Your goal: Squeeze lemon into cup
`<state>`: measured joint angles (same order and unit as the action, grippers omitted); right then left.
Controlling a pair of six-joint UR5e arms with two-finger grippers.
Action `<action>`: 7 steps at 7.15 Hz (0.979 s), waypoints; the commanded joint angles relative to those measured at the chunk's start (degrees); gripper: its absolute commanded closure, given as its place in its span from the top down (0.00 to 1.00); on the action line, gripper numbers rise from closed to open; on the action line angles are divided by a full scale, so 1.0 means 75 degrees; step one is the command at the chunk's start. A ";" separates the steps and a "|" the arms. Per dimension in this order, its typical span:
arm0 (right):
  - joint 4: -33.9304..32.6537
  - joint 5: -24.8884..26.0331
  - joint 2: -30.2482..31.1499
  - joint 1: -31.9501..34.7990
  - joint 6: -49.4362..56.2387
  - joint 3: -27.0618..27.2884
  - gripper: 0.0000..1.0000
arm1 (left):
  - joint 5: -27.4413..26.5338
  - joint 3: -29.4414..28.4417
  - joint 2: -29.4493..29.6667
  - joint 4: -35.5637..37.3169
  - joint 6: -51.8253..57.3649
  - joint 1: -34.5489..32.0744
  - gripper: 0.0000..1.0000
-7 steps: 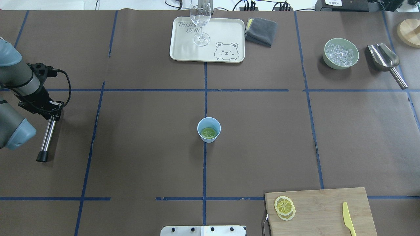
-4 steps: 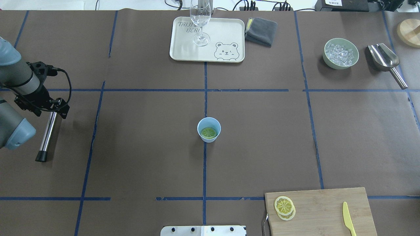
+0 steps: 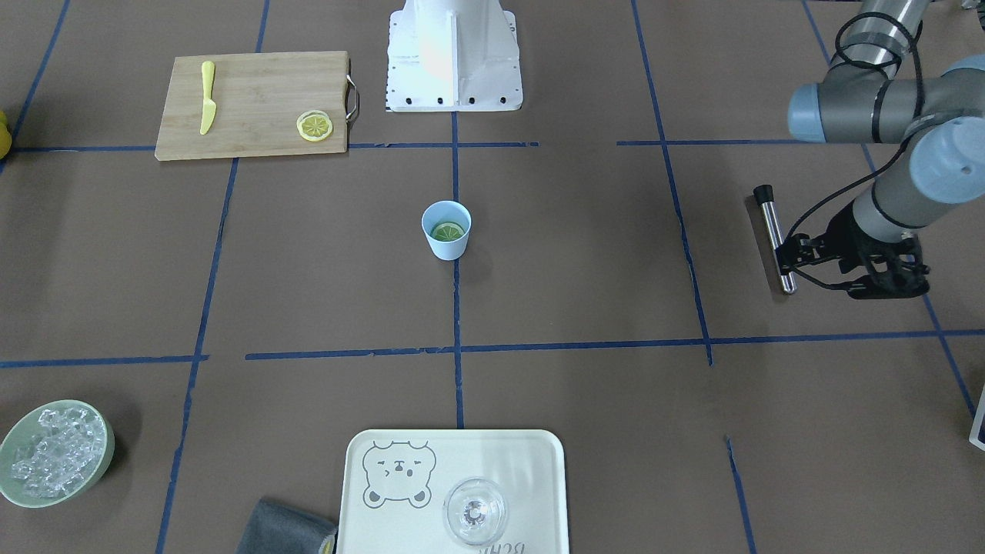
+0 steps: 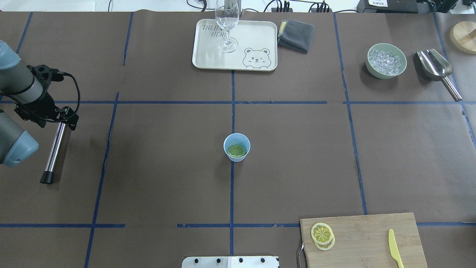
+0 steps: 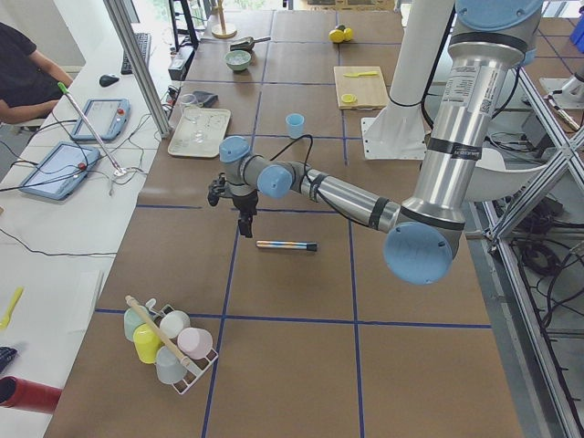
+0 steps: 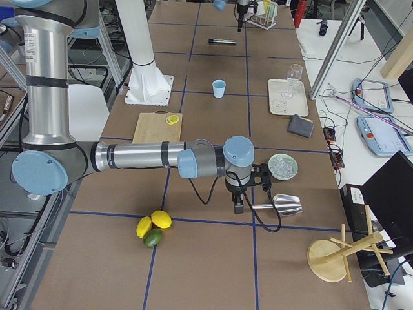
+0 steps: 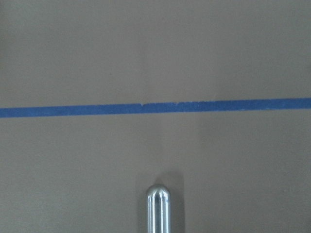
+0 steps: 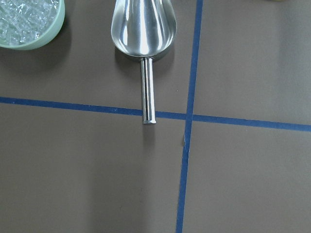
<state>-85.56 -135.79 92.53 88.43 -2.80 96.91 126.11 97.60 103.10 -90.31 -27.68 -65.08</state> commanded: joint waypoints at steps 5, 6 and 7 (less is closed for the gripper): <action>-0.0112 -0.0082 0.0131 0.0010 -0.0025 -0.0135 1.00 | 0.0165 -0.0449 -0.1307 0.1038 0.5314 -0.3366 1.00; -0.0112 -0.0082 0.0131 0.0010 -0.0025 -0.0147 1.00 | 0.0711 -0.0591 -0.1673 0.0735 0.5493 -0.3404 1.00; -0.0101 -0.0094 0.0131 -0.0002 -0.0025 -0.0206 1.00 | 0.0763 -0.0627 -0.1850 0.0570 0.5426 -0.3393 1.00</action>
<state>-86.38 -136.42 93.51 88.49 -2.99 95.79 130.05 93.73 91.90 -84.17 12.12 -90.00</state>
